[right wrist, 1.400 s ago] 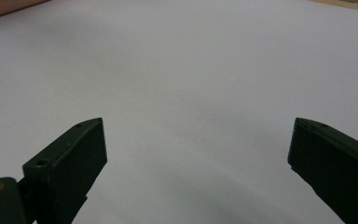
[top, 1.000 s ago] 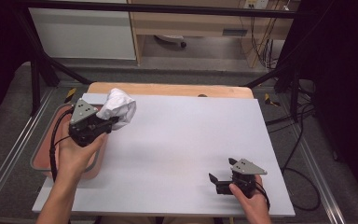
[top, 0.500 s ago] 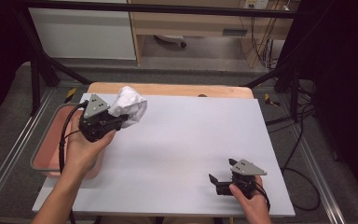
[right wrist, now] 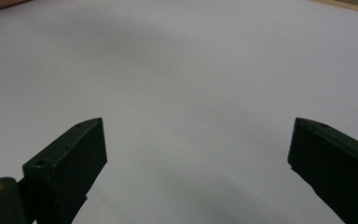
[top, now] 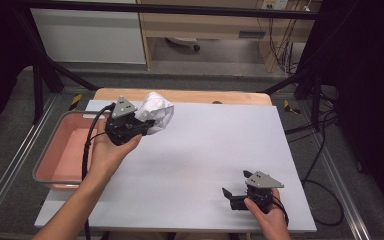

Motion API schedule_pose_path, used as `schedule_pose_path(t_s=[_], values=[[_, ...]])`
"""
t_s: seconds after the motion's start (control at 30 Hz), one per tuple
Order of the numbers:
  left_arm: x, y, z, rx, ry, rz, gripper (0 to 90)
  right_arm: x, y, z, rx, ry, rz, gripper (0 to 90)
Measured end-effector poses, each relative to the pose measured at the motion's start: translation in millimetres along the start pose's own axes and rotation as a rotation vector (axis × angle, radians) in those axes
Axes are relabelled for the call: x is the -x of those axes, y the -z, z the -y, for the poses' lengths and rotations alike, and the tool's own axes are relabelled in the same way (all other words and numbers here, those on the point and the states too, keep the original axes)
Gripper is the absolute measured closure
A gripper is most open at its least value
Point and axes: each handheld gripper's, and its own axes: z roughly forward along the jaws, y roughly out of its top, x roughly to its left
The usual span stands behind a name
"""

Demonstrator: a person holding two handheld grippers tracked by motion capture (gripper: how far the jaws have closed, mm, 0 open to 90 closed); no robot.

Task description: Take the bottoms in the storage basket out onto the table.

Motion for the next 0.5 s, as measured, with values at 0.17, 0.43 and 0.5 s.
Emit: schedule_pose_path(t_s=[0.17, 0.43, 0.5], values=[[4.4, -17.3, 0.5, -0.021, 0.017, 0.003, 60.3, -1.7, -1.3, -0.4, -0.006, 0.006, -0.011, 4.6], [4.8, -52.6, 1.7, -0.068, 0.025, -0.030, 60.4, -0.4, -5.7, -3.0, -0.006, 0.001, -0.009, 4.8], [3.7, -59.9, 4.1, -0.079, 0.037, -0.042, 60.3, -0.4, -4.9, -3.2, -0.004, -0.003, -0.009, 4.8]])
